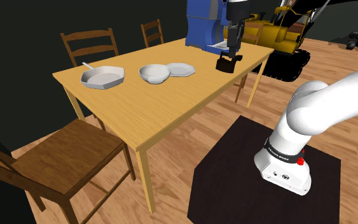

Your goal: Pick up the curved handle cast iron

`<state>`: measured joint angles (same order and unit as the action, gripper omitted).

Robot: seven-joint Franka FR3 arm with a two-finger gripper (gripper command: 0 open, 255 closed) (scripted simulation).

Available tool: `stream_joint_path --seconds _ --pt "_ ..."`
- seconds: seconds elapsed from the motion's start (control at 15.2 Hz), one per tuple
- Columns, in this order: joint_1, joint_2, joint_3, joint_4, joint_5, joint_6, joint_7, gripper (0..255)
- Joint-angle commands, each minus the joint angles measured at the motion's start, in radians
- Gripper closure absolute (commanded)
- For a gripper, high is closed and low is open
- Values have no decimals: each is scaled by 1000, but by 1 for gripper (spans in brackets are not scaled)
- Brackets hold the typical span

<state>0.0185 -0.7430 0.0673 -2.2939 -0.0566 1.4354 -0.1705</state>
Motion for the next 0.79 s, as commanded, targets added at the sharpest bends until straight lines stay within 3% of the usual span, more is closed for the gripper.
stream_joint_path --seconds 0.0,0.73 --pt "0 0 0 0 0 0 0 0" --pt "-76 171 -241 35 -117 164 -247 0"
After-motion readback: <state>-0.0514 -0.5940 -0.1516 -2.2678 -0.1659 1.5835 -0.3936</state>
